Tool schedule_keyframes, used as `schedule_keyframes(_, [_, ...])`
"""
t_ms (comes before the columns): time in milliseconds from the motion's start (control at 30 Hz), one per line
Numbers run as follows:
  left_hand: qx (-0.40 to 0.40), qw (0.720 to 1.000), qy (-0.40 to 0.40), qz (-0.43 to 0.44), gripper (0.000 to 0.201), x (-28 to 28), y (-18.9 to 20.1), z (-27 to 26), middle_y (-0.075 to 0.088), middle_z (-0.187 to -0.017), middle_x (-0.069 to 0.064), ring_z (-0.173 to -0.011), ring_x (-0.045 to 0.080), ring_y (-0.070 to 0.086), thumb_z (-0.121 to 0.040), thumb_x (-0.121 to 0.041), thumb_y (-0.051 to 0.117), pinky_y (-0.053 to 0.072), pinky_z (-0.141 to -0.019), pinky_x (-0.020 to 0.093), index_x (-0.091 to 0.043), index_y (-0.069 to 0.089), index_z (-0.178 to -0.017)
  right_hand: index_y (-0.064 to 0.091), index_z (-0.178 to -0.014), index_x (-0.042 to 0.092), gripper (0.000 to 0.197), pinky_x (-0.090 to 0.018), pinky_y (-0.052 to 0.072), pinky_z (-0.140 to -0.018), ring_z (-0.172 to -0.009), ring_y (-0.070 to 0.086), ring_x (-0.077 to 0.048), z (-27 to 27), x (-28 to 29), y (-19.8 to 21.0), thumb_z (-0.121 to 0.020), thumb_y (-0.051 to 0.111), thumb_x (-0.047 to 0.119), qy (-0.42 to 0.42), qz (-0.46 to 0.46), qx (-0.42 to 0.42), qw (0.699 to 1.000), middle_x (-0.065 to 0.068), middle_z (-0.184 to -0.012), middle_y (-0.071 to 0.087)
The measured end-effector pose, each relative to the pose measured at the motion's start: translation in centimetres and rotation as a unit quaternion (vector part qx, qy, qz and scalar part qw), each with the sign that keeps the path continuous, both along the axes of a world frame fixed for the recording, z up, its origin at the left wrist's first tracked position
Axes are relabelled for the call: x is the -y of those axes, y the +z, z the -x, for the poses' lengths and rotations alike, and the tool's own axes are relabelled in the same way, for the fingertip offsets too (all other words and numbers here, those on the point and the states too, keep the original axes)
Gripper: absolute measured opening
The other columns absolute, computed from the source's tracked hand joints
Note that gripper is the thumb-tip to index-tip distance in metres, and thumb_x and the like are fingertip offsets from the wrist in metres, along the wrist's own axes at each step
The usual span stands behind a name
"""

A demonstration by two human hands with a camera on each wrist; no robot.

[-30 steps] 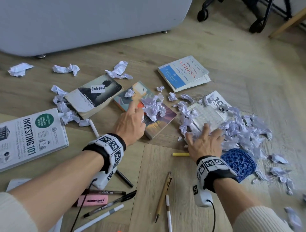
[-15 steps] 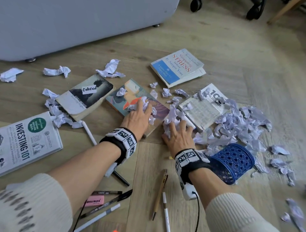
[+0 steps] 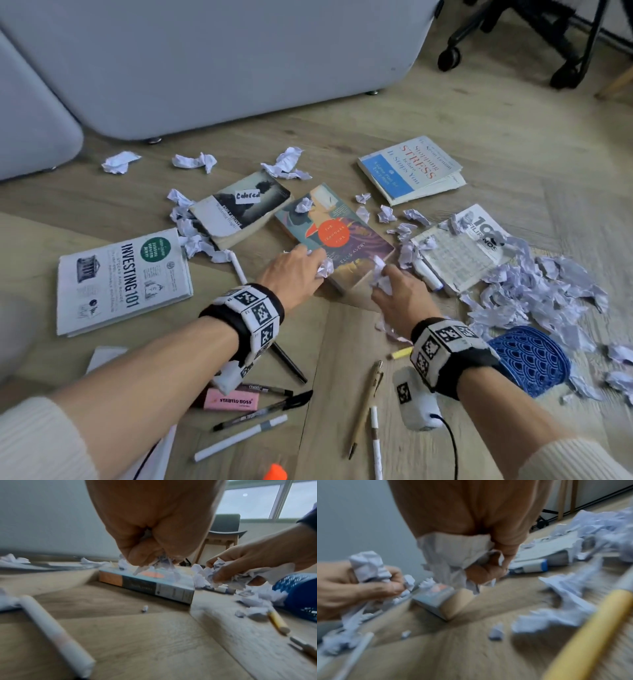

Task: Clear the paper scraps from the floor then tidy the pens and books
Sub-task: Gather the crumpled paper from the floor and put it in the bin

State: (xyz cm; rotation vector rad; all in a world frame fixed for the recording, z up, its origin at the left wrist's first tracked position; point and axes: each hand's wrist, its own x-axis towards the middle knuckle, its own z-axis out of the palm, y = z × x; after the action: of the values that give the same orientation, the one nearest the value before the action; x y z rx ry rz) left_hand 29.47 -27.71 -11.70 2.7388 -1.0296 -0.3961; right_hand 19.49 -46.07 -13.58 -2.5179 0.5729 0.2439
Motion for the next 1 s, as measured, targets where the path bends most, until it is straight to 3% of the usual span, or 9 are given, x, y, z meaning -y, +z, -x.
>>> schedule_keyframes(167, [0.044,0.996,0.057,0.053,0.016,-6.3,6.2,0.2,0.041,-0.088,0.003,-0.082,0.028,0.051,-0.094,-0.029,0.049,0.034,-0.067,0.031,-0.02,0.037,-0.091,0.051,-0.099,0.014,0.012,-0.022,0.037,-0.05,-0.061,0.054,-0.021,-2.7,-5.0,7.0,-0.09,0.055,0.022,0.024,-0.057,0.087,0.994,-0.009,-0.074,0.057])
schedule_keyframes(333, [0.083,0.979,0.142,0.117,0.014,-15.9,13.0,1.3,0.043,-0.078,-0.001,-0.074,0.028,0.049,-0.091,-0.031,0.049,0.04,-0.064,0.036,-0.023,0.038,-0.085,0.05,-0.086,0.022,0.006,-0.013,0.035,-0.04,-0.052,0.048,-0.006,-7.0,-14.4,13.6,-0.09,0.053,0.023,0.132,-0.092,0.145,0.976,0.002,-0.064,0.056])
schedule_keyframes(467, [0.134,0.96,0.211,0.129,0.02,-26.3,17.6,3.8,0.046,-0.071,-0.002,-0.066,0.022,0.051,-0.094,-0.033,0.051,0.04,-0.06,0.036,-0.025,0.04,-0.078,0.056,-0.087,0.02,0.014,-0.017,0.036,-0.049,-0.059,0.054,-0.005,-10.2,-25.0,18.9,-0.092,0.052,0.033,0.209,-0.149,0.207,0.944,0.008,-0.065,0.06])
schedule_keyframes(600, [0.204,0.89,0.341,0.224,0.036,-36.6,20.5,6.5,0.049,-0.062,-0.001,-0.057,0.016,0.06,-0.098,-0.035,0.048,0.046,-0.059,0.034,-0.03,0.035,-0.065,0.053,-0.08,0.021,0.021,-0.026,0.045,-0.06,-0.063,0.061,-0.016,-11.6,-36.7,22.9,-0.091,0.051,0.039,0.284,-0.245,0.256,0.891,0.003,-0.067,0.065])
schedule_keyframes(733, [0.263,0.826,0.448,0.218,0.04,-42.8,19.6,6.8,0.046,-0.058,-0.007,-0.053,0.013,0.054,-0.096,-0.03,0.052,0.039,-0.052,0.029,-0.036,0.036,-0.06,0.055,-0.106,0.018,0.021,-0.026,0.04,-0.065,-0.08,0.058,-0.021,-12.0,-46.4,24.4,-0.093,0.05,0.034,0.303,-0.267,0.278,0.871,-0.004,-0.089,0.065])
schedule_keyframes(800, [0.29,0.815,0.469,0.179,0.033,-44.9,18.9,5.8,0.041,-0.068,-0.009,-0.067,0.023,0.051,-0.093,-0.029,0.056,0.039,-0.059,0.032,-0.037,0.04,-0.065,0.049,-0.119,0.011,0.032,-0.03,0.039,-0.075,-0.086,0.051,-0.026,-11.7,-49.7,24.2,-0.095,0.048,0.033,0.298,-0.241,0.298,0.874,-0.012,-0.107,0.057])
schedule_keyframes(867, [0.263,0.824,0.489,0.116,0.006,-46.1,18.8,4.6,0.044,-0.081,0.0,-0.085,0.031,0.054,-0.093,-0.027,0.056,0.043,-0.073,0.035,-0.025,0.058,-0.088,0.044,-0.126,0.009,0.034,-0.039,0.043,-0.087,-0.095,0.049,-0.032,-11.5,-51.4,23.0,-0.098,0.044,0.027,0.333,-0.203,0.27,0.88,-0.018,-0.119,0.046])
schedule_keyframes(933, [0.193,0.85,0.488,0.047,0.027,-46.8,19.3,3.6,0.049,-0.093,0.006,-0.1,0.032,0.054,-0.091,-0.029,0.056,0.042,-0.086,0.036,-0.017,0.058,-0.115,0.039,-0.138,0.018,0.038,-0.05,0.039,-0.098,-0.111,0.046,-0.041,-11.7,-52.0,22.0,-0.101,0.034,0.021,0.403,-0.118,0.18,0.89,-0.021,-0.132,0.041])
schedule_keyframes(1000, [0.107,0.88,0.462,-0.003,0.042,-47.1,20.4,3.2,0.053,-0.113,0.009,-0.115,0.029,0.049,-0.088,-0.035,0.06,0.04,-0.095,0.035,-0.027,0.053,-0.128,0.04,-0.14,0.014,0.043,-0.05,0.037,-0.103,-0.118,0.047,-0.044,-12.5,-51.4,21.6,-0.103,0.027,0.029,0.443,-0.102,0.093,0.886,-0.021,-0.133,0.05])
